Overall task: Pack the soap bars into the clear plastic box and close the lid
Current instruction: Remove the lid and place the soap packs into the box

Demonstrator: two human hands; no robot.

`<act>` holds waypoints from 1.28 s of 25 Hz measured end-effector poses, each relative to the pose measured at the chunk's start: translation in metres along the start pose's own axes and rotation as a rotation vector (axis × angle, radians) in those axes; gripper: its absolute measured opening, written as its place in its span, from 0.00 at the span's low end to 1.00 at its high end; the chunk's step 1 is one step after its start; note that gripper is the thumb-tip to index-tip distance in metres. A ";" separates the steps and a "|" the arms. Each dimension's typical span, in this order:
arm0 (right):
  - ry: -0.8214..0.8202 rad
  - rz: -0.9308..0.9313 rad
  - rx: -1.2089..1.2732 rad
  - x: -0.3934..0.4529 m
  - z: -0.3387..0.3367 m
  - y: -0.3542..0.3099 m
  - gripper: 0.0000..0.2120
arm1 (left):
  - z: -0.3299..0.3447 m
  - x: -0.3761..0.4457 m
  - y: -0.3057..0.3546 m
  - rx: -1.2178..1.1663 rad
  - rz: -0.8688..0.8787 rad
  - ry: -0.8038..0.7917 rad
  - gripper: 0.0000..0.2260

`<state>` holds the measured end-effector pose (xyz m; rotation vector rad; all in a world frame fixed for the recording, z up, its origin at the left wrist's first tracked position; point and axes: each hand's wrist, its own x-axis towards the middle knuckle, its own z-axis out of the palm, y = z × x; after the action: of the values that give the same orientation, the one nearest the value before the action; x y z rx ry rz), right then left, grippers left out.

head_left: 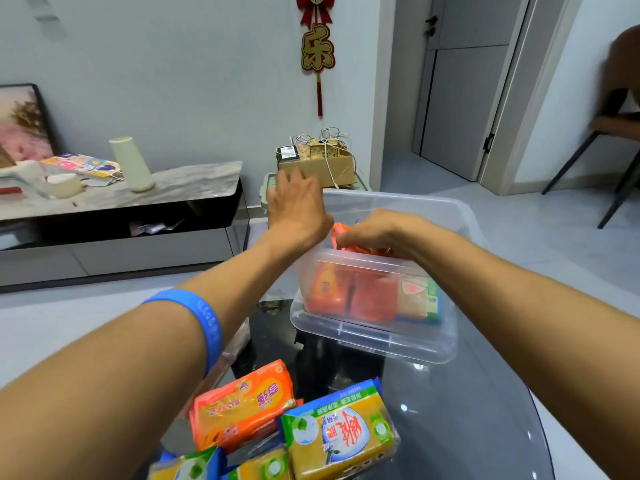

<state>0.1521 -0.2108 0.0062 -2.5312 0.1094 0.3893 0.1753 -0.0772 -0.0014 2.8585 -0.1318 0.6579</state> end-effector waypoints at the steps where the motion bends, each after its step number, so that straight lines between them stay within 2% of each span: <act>1: -0.003 -0.032 -0.055 0.001 0.004 -0.007 0.17 | -0.001 0.001 -0.004 -0.061 -0.096 -0.040 0.14; 3: -0.032 -0.083 -0.166 0.005 0.012 -0.019 0.18 | -0.003 0.004 -0.021 -0.267 -0.231 -0.204 0.12; 5: -0.167 -0.079 -0.143 0.009 0.015 -0.021 0.17 | -0.006 0.003 -0.038 -0.467 -0.255 -0.294 0.11; 8: -0.382 0.046 -0.040 0.011 0.015 -0.012 0.21 | -0.007 -0.006 -0.047 -0.541 -0.179 -0.290 0.08; 11: -0.410 0.038 -0.099 0.011 0.013 -0.004 0.19 | -0.004 -0.012 -0.046 -0.510 -0.137 -0.184 0.10; 12: -0.340 0.000 -0.106 0.008 0.013 -0.003 0.20 | -0.003 -0.017 -0.045 -0.511 -0.140 -0.112 0.11; 14: -0.029 -0.158 -0.164 -0.002 0.010 -0.001 0.22 | -0.009 -0.031 -0.045 -0.541 -0.158 0.027 0.12; 17: 0.464 -0.441 -0.284 -0.042 0.011 0.003 0.14 | -0.026 -0.070 -0.057 -0.473 -0.128 0.174 0.11; 18: 0.559 -0.555 -0.304 -0.059 0.015 0.006 0.11 | -0.031 -0.087 -0.062 -0.422 -0.064 0.210 0.11; 19: 0.585 -0.675 -0.308 -0.078 0.021 0.009 0.10 | -0.036 -0.106 -0.067 -0.368 0.030 0.199 0.11; 20: 0.543 -0.783 -0.313 -0.100 0.030 0.013 0.09 | -0.043 -0.130 -0.071 -0.306 0.136 0.107 0.11; 22: 0.321 -0.865 -0.390 -0.130 0.048 0.019 0.09 | -0.050 -0.164 -0.076 -0.139 0.263 -0.304 0.14; 24: -0.041 -0.747 -0.533 -0.147 0.067 0.026 0.17 | -0.050 -0.190 -0.077 0.033 0.226 -0.729 0.22; 25: -0.228 -0.639 -0.605 -0.152 0.077 0.029 0.25 | -0.047 -0.198 -0.077 0.098 0.185 -0.829 0.26; 26: -0.355 -0.542 -0.672 -0.155 0.086 0.033 0.33 | -0.041 -0.202 -0.076 0.147 0.162 -0.845 0.28; 27: -0.396 -0.493 -0.743 -0.156 0.096 0.036 0.38 | -0.034 -0.206 -0.075 0.167 0.155 -0.807 0.28; 28: -0.359 -0.502 -0.808 -0.157 0.106 0.038 0.39 | -0.029 -0.211 -0.074 0.160 0.144 -0.742 0.28; 30: -0.191 -0.574 -0.879 -0.158 0.118 0.041 0.34 | -0.021 -0.215 -0.075 0.131 0.103 -0.612 0.28; 32: -0.115 -0.563 -0.872 -0.160 0.120 0.045 0.29 | -0.019 -0.218 -0.076 0.086 0.054 -0.502 0.26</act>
<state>-0.0380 -0.1828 -0.0649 -3.1773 -0.9956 0.4002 -0.0181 0.0101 -0.0949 3.0477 -0.2607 -0.0618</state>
